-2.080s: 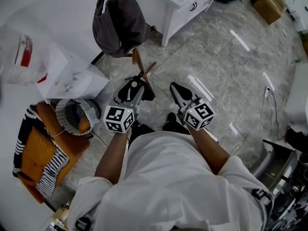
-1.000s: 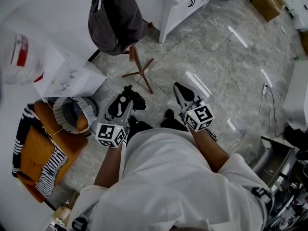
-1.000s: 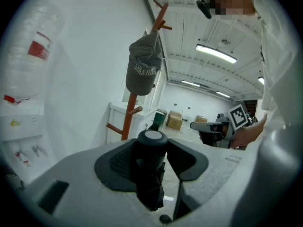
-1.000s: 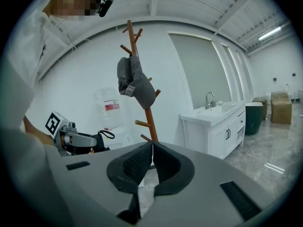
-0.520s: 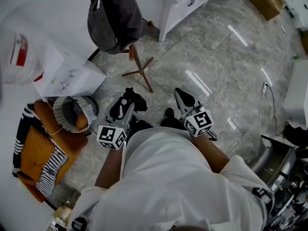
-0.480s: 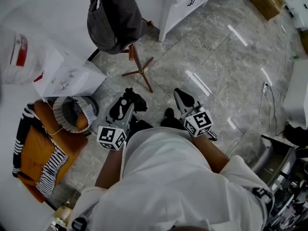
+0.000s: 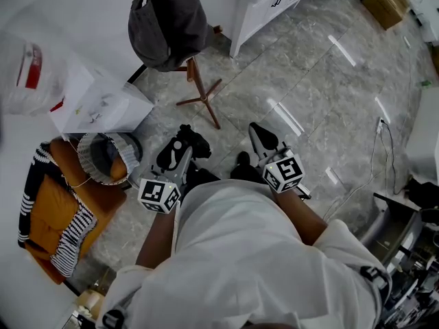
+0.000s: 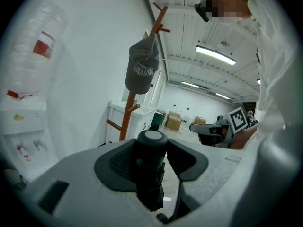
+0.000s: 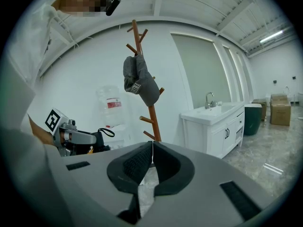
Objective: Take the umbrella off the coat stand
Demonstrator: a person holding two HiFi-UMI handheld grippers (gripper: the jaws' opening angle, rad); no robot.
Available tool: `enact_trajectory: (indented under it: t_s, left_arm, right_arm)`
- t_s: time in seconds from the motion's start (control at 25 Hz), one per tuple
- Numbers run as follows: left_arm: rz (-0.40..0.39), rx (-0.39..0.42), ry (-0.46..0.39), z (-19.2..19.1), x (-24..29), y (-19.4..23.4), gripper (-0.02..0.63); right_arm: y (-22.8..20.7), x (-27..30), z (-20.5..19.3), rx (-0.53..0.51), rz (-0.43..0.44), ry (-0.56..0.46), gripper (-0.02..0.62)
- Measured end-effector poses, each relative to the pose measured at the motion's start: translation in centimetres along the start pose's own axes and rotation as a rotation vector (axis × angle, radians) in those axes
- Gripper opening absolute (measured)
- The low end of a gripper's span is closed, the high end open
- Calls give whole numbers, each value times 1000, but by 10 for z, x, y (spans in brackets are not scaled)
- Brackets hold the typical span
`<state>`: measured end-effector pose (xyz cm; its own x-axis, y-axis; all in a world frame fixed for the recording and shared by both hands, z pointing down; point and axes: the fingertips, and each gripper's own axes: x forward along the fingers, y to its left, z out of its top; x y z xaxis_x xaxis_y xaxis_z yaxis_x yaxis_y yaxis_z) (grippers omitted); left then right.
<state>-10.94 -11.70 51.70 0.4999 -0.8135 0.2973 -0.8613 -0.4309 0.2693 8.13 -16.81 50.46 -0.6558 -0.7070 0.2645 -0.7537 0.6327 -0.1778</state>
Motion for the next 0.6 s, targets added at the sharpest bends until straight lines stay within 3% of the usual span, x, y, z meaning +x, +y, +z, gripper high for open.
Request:
enact_trajectory:
  t_s: [0.6]
  left_arm:
    - [-40, -14, 26, -7, 9, -9, 209]
  right_arm:
    - [-4, -5, -2, 4, -13, 1, 14]
